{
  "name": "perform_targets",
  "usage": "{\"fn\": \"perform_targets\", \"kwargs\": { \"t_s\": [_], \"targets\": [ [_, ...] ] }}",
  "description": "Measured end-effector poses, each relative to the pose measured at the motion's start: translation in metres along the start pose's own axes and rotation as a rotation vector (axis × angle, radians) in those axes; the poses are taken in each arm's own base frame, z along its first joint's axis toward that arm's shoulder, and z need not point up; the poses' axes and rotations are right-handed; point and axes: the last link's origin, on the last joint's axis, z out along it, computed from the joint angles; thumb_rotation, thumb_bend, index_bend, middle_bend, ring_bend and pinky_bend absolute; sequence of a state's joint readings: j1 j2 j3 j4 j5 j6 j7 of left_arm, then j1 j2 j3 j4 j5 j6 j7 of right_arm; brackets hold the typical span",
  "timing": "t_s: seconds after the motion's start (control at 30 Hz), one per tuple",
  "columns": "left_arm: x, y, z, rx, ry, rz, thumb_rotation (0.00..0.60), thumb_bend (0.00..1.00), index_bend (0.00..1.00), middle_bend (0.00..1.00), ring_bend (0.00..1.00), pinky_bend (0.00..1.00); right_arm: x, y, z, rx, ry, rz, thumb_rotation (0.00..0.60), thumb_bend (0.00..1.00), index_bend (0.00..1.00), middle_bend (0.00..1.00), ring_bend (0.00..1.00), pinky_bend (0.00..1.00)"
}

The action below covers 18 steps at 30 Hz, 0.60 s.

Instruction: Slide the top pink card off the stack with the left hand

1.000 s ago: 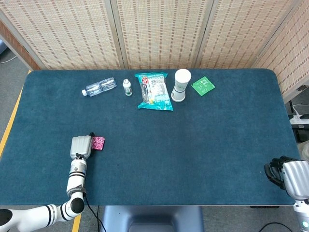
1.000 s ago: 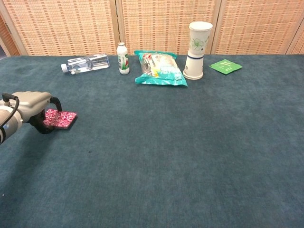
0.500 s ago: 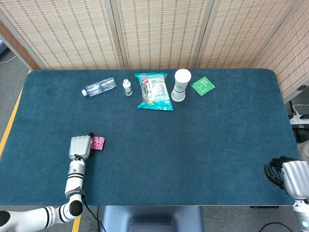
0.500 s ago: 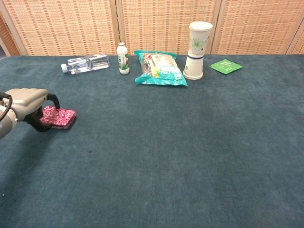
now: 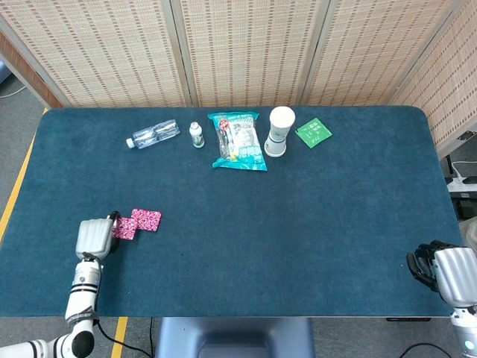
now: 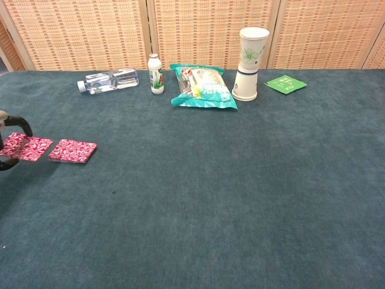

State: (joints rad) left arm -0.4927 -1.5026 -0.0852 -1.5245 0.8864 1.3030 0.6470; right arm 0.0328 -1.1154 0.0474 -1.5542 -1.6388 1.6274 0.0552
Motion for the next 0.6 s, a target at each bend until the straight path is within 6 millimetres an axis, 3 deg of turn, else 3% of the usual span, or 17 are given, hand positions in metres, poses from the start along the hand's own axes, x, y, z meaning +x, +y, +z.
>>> {"fn": "perform_targets", "kwargs": {
  "t_s": [0.37,0.6],
  "targets": [
    [-0.017,-0.044,-0.016,0.066,-0.02,-0.001,0.6,0.37,0.36,1.0,1.0,1.0,-0.003,-0.001,0.0,-0.002,-0.012,-0.011,0.6,0.41,0.99,0.83,0.72,0.84],
    [-0.032,-0.053,-0.012,0.098,-0.05,0.026,0.6,0.37,0.3,1.0,1.0,1.0,-0.003,-0.001,0.001,-0.004,-0.012,-0.01,0.6,0.41,0.99,0.83,0.72,0.83]
  ]
}}
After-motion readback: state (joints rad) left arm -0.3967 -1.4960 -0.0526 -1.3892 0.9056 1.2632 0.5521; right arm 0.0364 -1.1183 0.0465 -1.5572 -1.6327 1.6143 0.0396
